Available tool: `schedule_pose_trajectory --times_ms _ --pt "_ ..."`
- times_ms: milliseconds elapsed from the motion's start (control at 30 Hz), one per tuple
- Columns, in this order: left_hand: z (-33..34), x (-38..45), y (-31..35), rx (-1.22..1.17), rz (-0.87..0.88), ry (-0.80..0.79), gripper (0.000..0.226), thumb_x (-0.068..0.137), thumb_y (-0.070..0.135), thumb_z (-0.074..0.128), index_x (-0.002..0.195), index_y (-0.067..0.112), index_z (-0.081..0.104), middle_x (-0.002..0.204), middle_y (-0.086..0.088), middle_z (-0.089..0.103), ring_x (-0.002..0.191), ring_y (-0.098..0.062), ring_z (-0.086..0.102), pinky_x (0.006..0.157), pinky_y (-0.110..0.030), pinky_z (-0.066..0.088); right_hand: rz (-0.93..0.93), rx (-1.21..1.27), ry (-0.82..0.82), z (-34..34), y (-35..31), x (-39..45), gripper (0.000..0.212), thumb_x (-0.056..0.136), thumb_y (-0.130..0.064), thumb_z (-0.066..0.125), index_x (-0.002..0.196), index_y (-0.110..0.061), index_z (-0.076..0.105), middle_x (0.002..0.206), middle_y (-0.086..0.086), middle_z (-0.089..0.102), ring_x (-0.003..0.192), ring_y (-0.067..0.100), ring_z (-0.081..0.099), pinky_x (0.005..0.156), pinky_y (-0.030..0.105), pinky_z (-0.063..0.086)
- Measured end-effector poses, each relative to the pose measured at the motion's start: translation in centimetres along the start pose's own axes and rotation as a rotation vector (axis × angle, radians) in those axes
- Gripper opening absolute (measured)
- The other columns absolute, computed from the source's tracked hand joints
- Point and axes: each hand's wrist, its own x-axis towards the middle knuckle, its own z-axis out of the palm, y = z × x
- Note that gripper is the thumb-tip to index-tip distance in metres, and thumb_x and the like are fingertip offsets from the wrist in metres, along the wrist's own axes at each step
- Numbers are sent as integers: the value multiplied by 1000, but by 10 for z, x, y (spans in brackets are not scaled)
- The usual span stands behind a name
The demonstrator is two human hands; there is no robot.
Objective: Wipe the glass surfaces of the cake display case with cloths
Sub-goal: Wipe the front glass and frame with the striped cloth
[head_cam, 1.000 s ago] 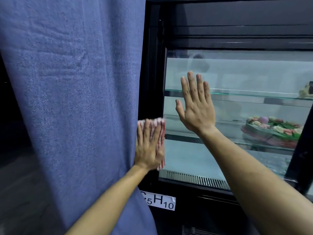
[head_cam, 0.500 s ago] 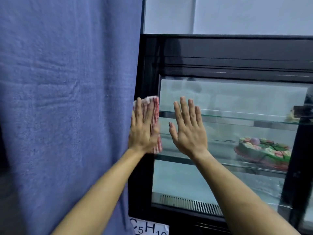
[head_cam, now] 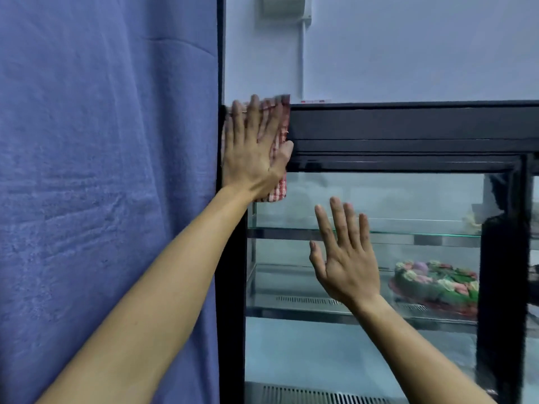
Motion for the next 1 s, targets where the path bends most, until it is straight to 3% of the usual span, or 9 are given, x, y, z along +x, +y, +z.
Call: schedule_pose_trajectory --times_ms 67,133,300,367,600,700,867,1000 --pt "3 -9 13 42 230 -25 69 104 57 31 166 30 18 175 -11 4 160 -38 -3 130 -54 3 12 7 17 1 -2 0 66 105 -40 36 164 -13 23 172 16 12 159 35 11 127 57 16" --pt "6 -14 3 37 302 -18 66 104 54 32 165 32 23 175 -8 9 161 -34 -3 130 -53 5 -2 8 25 2 0 -1 65 105 -41 37 163 -13 24 172 16 13 159 35 12 127 57 18" --pt "-1 -16 -54 -9 -21 25 65 103 49 30 166 34 20 175 -9 5 160 -37 -3 130 -47 -4 12 6 28 3 -1 -2 67 104 -40 41 164 -14 23 172 15 12 159 34 12 126 57 19" --pt "-3 -15 -51 0 -74 21 67 103 52 29 166 34 16 175 -11 2 160 -38 -5 130 -49 -4 13 -4 26 3 -2 -2 68 105 -40 40 164 -13 22 172 15 11 159 35 11 127 56 18" --pt "15 -41 26 -20 29 18 67 104 57 28 166 34 19 175 -6 5 161 -33 -3 130 -54 6 12 8 5 1 0 -3 68 105 -39 44 164 -13 22 172 16 10 159 35 11 127 57 18" --pt "19 -86 37 -41 -56 28 67 105 53 27 166 28 17 175 -10 3 161 -34 -2 129 -55 9 1 38 -15 -1 1 -2 68 105 -39 45 164 -13 21 172 15 9 159 34 10 127 57 17" --pt "29 -189 48 -46 44 -70 68 102 48 35 165 23 25 174 -12 6 161 -35 6 127 -60 17 -20 139 -32 -6 5 -2 65 106 -35 39 164 -14 19 173 12 7 160 31 6 128 54 13" --pt "26 -134 34 -26 10 -34 67 104 50 31 165 25 23 174 -11 6 161 -32 2 129 -55 12 -32 235 -45 -10 12 -1 65 103 -30 38 164 -15 21 173 8 8 160 28 6 129 51 11"
